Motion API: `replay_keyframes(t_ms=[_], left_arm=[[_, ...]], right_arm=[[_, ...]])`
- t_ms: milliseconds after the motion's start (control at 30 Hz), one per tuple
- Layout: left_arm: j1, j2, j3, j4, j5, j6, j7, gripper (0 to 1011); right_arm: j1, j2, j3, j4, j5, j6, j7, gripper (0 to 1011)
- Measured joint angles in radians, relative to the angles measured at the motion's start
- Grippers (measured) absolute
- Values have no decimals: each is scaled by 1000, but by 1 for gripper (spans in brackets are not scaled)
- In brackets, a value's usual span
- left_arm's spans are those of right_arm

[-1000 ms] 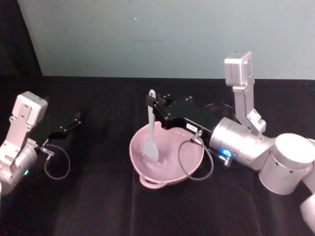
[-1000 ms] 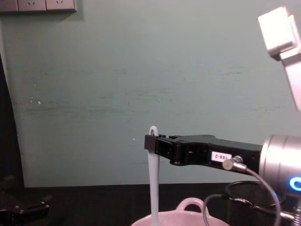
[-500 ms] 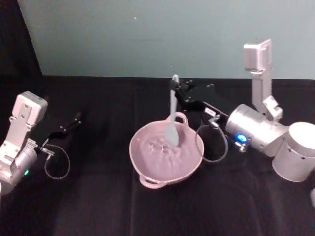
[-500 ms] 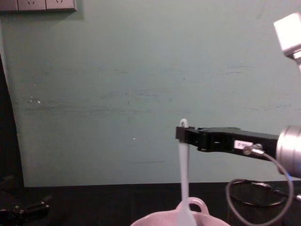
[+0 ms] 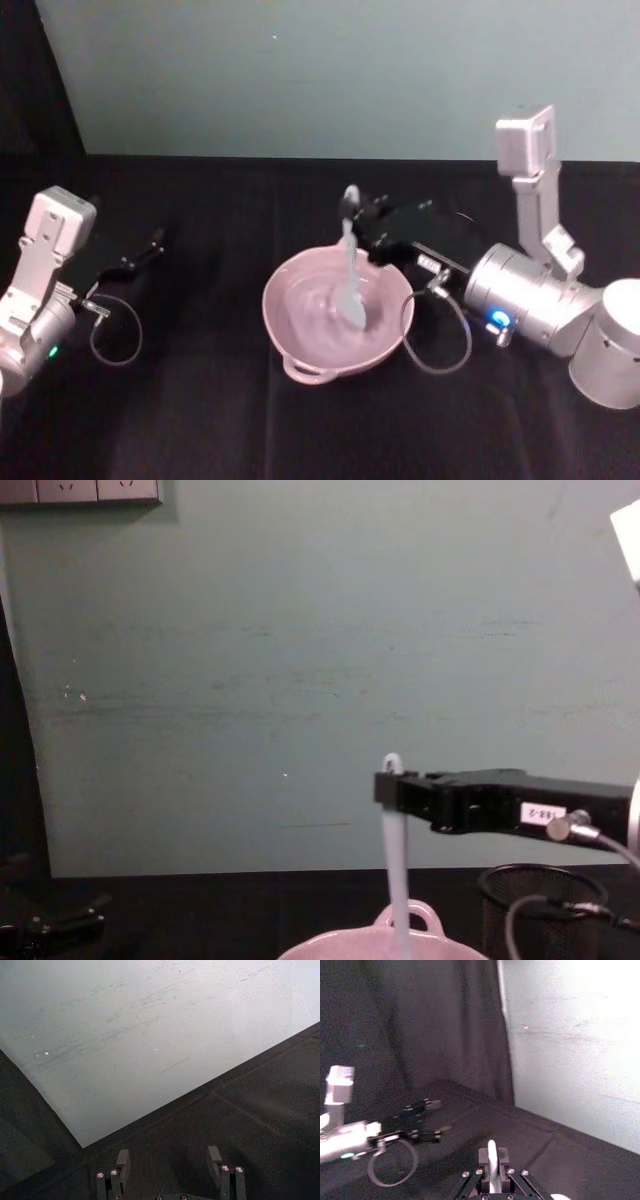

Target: Use the one hand to pick up the spoon and stir the clear water in the bowl.

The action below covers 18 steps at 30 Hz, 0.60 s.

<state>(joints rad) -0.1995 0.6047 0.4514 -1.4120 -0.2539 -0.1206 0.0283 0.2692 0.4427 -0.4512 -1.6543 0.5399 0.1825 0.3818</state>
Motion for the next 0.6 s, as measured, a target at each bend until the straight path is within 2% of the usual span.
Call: replay_keyframes(t_ms=[167,333,600], left_arm=[[0,0,0,0,0,0,0,1011],[0,0,0,0,0,0,0,1011],[0,0,0,0,0,0,0,1011]], right_arm=[[-8,-12,-25,-20,2,3,12,114],[14,-41,-58,-9,-5,0,22,113],[76,-96,-80,91,-15,-25,30,114]])
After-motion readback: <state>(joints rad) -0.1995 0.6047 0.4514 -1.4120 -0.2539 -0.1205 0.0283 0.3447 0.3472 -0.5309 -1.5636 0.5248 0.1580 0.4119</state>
